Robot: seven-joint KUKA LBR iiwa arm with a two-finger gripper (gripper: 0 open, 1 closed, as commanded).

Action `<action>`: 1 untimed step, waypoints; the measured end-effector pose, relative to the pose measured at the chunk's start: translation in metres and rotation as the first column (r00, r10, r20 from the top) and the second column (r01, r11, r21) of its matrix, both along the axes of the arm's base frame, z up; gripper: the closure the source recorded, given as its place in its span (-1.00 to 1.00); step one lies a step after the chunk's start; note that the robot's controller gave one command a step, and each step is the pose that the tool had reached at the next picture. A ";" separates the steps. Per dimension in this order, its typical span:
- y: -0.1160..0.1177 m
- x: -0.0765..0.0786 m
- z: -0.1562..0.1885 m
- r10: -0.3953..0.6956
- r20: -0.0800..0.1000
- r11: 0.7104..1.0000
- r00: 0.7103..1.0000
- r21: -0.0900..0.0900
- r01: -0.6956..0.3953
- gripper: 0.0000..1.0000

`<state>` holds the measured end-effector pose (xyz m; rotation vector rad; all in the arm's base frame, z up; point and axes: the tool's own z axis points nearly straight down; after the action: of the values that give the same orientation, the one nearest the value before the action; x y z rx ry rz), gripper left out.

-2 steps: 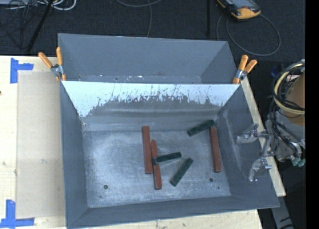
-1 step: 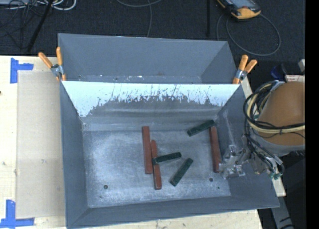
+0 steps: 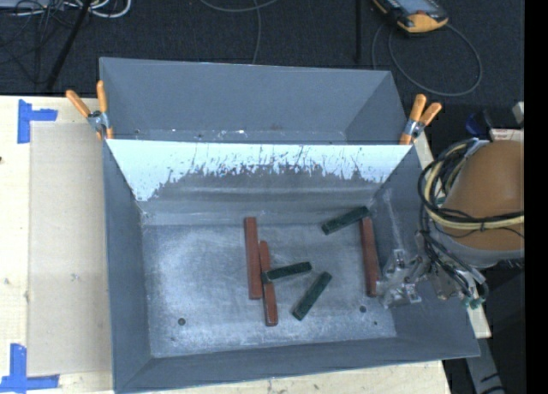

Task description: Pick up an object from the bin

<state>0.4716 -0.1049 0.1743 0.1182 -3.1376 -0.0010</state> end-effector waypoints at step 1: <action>-0.042 0.009 -0.009 0.060 0.002 0.998 0.998 0.000 -0.060 -1.00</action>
Offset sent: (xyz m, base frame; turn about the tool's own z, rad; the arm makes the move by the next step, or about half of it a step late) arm 0.0000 0.0000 0.0000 0.0000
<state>0.4807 -0.1471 0.1658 0.2119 -3.1346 -0.0005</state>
